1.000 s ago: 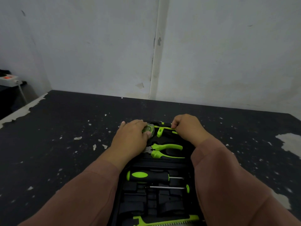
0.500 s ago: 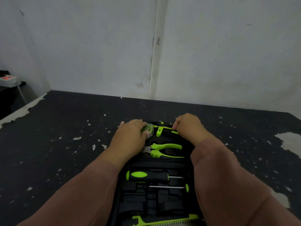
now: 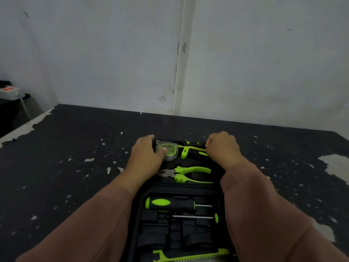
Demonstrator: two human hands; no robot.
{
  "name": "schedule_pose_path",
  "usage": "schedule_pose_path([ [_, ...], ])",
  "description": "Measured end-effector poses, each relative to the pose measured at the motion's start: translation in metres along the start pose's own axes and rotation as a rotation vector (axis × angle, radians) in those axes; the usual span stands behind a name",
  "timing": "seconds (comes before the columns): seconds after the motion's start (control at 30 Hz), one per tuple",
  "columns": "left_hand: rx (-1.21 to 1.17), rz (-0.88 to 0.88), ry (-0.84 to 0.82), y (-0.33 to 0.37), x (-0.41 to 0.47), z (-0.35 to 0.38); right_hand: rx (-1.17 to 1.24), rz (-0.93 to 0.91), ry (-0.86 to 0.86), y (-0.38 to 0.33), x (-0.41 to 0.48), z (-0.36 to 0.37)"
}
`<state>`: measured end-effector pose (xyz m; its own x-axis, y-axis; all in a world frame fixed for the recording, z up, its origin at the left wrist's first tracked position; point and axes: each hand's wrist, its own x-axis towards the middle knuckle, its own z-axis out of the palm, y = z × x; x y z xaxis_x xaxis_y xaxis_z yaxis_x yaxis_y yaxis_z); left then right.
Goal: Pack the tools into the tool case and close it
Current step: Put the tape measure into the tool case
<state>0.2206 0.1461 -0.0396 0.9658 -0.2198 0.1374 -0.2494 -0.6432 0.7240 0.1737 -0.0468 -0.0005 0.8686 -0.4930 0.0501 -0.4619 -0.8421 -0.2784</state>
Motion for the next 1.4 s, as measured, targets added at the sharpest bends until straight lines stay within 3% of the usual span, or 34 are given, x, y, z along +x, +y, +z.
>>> schedule_pose_path([
  [0.17, 0.200, -0.133, -0.085, -0.009, 0.009, -0.004, 0.112, 0.105, -0.003, 0.001, 0.000, -0.003],
  [0.33, 0.277, -0.125, -0.161, -0.011, 0.012, -0.003, 0.081, 0.140, -0.100, 0.002, 0.000, -0.002],
  [0.53, 0.158, -0.138, -0.152, -0.009, 0.012, -0.005, 0.170, 0.174, -0.132, 0.007, 0.004, -0.002],
  [0.73, -0.207, -0.224, -0.172, -0.015, 0.012, -0.007, 0.143, 0.158, -0.099, 0.006, 0.007, -0.005],
  [0.87, -0.518, -0.263, -0.183, -0.005, 0.008, -0.015, 0.125, 0.121, -0.014, 0.002, 0.006, -0.018],
  [0.97, -0.623, -0.236, -0.169, -0.003, 0.010, -0.019, 0.117, 0.081, 0.046, 0.000, 0.001, -0.027],
  [1.2, -0.678, -0.024, -0.147, 0.016, -0.002, -0.038, 0.022, -0.036, 0.217, 0.007, -0.023, -0.054],
  [1.4, -0.608, 0.166, -0.173, 0.029, -0.031, -0.066, -0.056, -0.164, 0.590, 0.017, -0.063, -0.063],
])
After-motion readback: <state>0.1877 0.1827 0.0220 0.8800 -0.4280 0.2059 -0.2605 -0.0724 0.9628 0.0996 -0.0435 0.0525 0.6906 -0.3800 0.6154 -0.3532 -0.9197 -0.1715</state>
